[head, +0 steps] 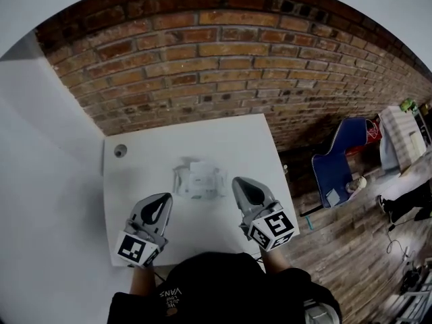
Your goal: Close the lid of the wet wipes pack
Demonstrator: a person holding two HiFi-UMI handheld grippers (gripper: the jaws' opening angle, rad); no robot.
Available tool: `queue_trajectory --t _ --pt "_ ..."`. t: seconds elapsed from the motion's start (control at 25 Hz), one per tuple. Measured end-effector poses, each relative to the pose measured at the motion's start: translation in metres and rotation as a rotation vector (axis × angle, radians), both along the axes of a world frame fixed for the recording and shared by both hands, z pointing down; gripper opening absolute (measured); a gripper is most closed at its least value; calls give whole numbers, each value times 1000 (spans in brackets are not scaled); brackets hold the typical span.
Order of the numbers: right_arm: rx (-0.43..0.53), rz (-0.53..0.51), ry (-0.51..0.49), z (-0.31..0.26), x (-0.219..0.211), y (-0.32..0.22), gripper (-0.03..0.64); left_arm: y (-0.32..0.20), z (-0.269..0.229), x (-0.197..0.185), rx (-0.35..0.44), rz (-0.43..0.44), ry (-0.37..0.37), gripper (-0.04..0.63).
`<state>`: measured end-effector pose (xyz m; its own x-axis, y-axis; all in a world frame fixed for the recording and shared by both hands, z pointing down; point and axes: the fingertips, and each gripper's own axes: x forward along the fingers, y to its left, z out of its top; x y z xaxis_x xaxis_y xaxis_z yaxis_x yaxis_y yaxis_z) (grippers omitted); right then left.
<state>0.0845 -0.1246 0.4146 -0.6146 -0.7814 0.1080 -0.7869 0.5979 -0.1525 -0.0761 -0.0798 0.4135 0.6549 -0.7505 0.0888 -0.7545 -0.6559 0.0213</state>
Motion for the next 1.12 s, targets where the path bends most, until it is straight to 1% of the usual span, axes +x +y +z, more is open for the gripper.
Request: queue_trajectory --t 0.24,0.52,0.84,1.12 --pt "-14 -21 -11 5 -1 -19 -2 -14 12 -5 -27 -45 5 -2" --pt "-41 -27 1 20 1 -40 -2 -32 31 -8 -53 -86 -15 -2" --pt "-77 -37 13 37 -1 -59 -2 -51 56 -6 -93 -95 -29 -2" --pt "-95 -36 22 49 -3 -76 -2 -68 78 -5 -130 -85 -38 -2"
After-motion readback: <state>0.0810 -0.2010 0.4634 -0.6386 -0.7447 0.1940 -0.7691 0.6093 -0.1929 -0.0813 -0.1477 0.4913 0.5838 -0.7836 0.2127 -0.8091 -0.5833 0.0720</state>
